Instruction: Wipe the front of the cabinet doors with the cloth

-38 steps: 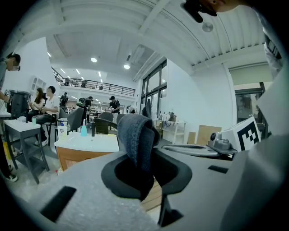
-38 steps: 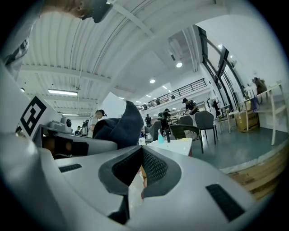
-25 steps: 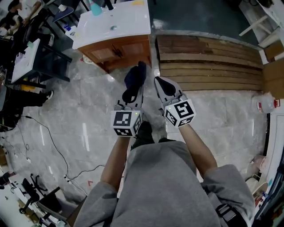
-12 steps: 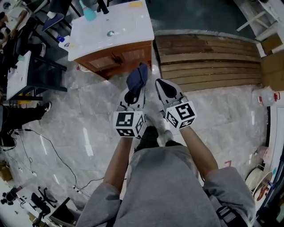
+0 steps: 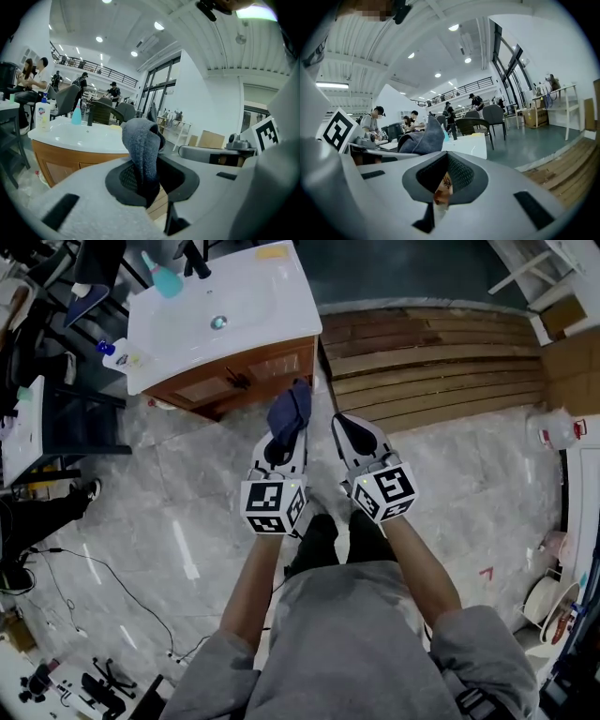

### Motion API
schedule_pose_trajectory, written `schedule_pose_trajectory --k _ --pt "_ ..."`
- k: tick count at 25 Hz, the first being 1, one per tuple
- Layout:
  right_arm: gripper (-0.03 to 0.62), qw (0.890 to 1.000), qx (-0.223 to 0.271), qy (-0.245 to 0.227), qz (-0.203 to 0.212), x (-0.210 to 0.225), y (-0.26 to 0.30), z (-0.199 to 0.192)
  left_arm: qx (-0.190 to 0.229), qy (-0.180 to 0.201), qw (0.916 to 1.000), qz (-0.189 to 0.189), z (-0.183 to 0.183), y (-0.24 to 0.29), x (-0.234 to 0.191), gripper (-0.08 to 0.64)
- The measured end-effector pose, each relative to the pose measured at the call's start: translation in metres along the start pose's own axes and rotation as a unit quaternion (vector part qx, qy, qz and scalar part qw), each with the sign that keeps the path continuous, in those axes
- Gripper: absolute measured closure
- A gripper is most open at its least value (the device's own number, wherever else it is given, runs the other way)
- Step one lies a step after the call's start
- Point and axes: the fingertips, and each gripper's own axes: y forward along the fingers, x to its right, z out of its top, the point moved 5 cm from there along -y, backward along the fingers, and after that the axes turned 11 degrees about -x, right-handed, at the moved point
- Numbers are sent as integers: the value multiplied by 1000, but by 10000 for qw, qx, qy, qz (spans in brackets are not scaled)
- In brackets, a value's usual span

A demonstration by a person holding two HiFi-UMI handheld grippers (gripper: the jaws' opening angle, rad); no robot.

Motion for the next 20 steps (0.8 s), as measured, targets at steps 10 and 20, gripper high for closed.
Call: schedule_pose_trajectory --k 10,20 --pt "581 9999 -101 13 -97 61 54 -29 -130 -137 9998 -4 -26 73 -22 499" --pt "581 9982 -475 -81 349 125 112 -60 -269 -456 9977 430 -51 137 -36 499"
